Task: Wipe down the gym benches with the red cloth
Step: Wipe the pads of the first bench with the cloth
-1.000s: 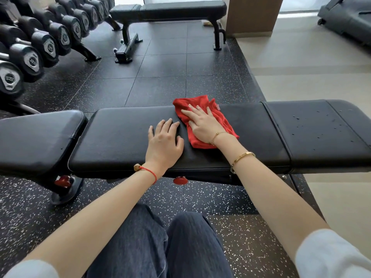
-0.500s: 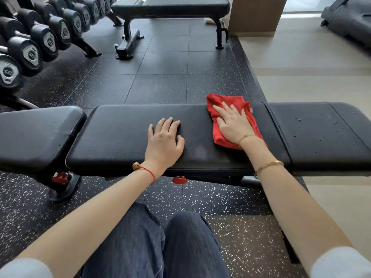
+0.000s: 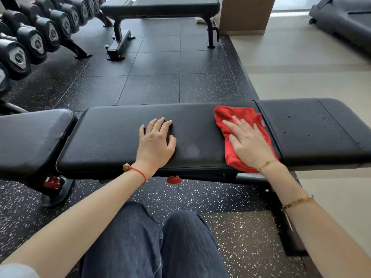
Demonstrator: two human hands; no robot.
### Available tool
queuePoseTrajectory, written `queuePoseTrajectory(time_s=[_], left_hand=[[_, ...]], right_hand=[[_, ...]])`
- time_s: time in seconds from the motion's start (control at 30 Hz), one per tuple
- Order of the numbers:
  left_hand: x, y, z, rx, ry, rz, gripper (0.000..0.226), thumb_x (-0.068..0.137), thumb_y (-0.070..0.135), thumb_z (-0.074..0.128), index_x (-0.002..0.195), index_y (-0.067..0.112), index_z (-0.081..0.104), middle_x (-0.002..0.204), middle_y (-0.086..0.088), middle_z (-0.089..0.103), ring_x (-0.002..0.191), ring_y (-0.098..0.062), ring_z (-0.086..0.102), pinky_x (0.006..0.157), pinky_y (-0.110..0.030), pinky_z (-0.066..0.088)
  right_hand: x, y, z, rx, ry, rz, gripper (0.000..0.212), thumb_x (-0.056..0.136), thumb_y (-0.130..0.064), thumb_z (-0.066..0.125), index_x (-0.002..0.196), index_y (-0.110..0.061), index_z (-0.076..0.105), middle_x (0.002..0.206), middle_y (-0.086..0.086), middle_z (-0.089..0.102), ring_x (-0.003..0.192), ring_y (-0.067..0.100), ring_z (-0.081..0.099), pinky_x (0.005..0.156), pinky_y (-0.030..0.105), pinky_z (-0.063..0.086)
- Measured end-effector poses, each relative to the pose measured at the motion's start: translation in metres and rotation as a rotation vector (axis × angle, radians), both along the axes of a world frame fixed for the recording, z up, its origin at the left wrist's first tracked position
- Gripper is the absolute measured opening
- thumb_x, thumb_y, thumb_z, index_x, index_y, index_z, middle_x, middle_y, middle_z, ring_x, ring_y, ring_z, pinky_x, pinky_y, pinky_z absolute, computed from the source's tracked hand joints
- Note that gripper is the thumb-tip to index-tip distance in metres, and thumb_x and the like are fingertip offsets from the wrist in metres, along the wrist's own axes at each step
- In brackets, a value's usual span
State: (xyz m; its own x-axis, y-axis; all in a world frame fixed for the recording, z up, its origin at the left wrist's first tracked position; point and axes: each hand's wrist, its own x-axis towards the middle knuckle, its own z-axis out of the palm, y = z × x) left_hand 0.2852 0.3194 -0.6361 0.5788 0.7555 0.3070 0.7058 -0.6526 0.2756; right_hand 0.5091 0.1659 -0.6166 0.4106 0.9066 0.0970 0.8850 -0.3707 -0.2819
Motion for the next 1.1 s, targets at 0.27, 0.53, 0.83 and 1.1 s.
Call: queuePoseTrajectory(time_s=[0.27, 0.53, 0.83, 1.1], left_hand=[[0.002, -0.003, 0.002, -0.007, 0.029, 0.015, 0.048, 0.094, 0.027, 0.046, 0.141, 0.018, 0.047, 0.151, -0.004, 0.043, 0.143, -0.022, 0.032, 0.118, -0.053, 0.019], [0.000, 0.000, 0.002, -0.008, -0.018, 0.001, 0.046, 0.092, 0.028, 0.050, 0.137, 0.019, 0.051, 0.148, -0.003, 0.047, 0.140, -0.022, 0.036, 0.117, -0.051, 0.022], [-0.001, -0.005, 0.006, -0.027, 0.004, 0.002, 0.047, 0.094, 0.028, 0.047, 0.141, 0.019, 0.048, 0.151, -0.004, 0.044, 0.143, -0.022, 0.032, 0.119, -0.051, 0.020], [-0.004, -0.003, 0.004, -0.045, 0.001, -0.018, 0.048, 0.096, 0.030, 0.046, 0.143, 0.020, 0.045, 0.153, -0.004, 0.041, 0.145, -0.022, 0.029, 0.121, -0.051, 0.017]], right_hand=[[0.037, 0.072, 0.013, -0.112, 0.066, -0.156, 0.050, 0.102, -0.026, 0.031, 0.151, -0.030, 0.023, 0.162, 0.003, 0.009, 0.149, 0.027, 0.010, 0.120, 0.050, 0.000], [-0.032, 0.035, 0.002, -0.018, 0.023, 0.179, 0.050, 0.101, -0.024, 0.036, 0.149, -0.033, 0.027, 0.161, -0.003, 0.016, 0.149, 0.019, 0.013, 0.120, 0.041, 0.001], [0.034, 0.028, 0.007, -0.085, 0.059, -0.119, 0.049, 0.101, -0.028, 0.032, 0.149, -0.035, 0.026, 0.162, -0.002, 0.011, 0.149, 0.024, 0.009, 0.120, 0.048, -0.001], [0.013, 0.028, 0.008, -0.080, 0.028, -0.029, 0.051, 0.102, -0.027, 0.033, 0.151, -0.032, 0.023, 0.162, 0.002, 0.009, 0.150, 0.024, 0.008, 0.121, 0.046, -0.002]])
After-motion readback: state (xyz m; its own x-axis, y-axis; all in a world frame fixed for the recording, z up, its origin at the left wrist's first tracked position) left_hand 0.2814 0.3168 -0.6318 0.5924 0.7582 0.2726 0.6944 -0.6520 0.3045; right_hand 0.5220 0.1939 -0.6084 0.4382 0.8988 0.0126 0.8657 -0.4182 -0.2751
